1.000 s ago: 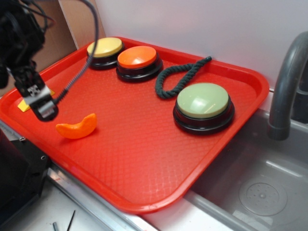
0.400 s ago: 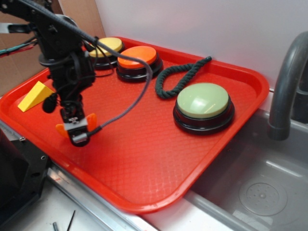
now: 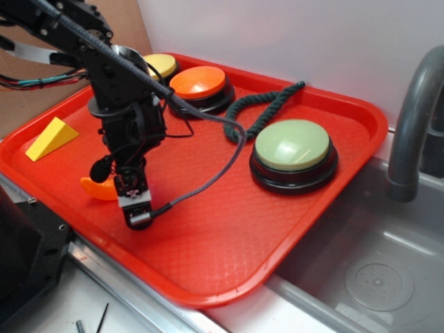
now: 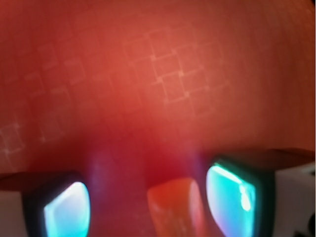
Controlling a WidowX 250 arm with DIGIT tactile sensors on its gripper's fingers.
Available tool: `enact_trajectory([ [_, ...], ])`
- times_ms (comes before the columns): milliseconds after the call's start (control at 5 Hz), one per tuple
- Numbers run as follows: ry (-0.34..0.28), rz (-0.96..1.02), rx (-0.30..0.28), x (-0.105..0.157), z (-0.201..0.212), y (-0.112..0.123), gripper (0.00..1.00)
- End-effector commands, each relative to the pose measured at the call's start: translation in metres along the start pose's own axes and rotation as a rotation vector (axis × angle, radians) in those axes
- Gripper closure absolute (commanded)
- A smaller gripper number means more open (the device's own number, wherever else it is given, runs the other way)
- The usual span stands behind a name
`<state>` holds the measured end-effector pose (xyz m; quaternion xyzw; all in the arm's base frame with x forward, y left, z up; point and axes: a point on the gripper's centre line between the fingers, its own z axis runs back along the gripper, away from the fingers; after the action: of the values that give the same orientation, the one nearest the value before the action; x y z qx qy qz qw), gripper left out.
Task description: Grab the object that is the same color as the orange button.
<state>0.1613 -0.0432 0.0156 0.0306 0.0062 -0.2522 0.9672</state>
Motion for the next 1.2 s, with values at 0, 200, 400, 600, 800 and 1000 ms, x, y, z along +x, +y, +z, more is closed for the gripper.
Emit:
enact_trajectory([
  [0, -0.011, 0.035, 0.012, -0.004, 0.003, -0.002, 1.00],
  [200, -0.023, 0.032, 0.009, -0.007, 0.009, -0.001, 1.00],
  [400, 0.030, 0.023, 0.011, -0.008, 0.023, 0.003, 1.00],
  [600, 0.035, 0.078, 0.017, -0.007, 0.043, 0.009, 1.00],
  [800, 0.021, 0.117, 0.002, -0.006, 0.052, 0.013, 0.03],
  [1000, 0.065, 0.316, 0.020, -0.025, 0.074, 0.008, 0.00],
])
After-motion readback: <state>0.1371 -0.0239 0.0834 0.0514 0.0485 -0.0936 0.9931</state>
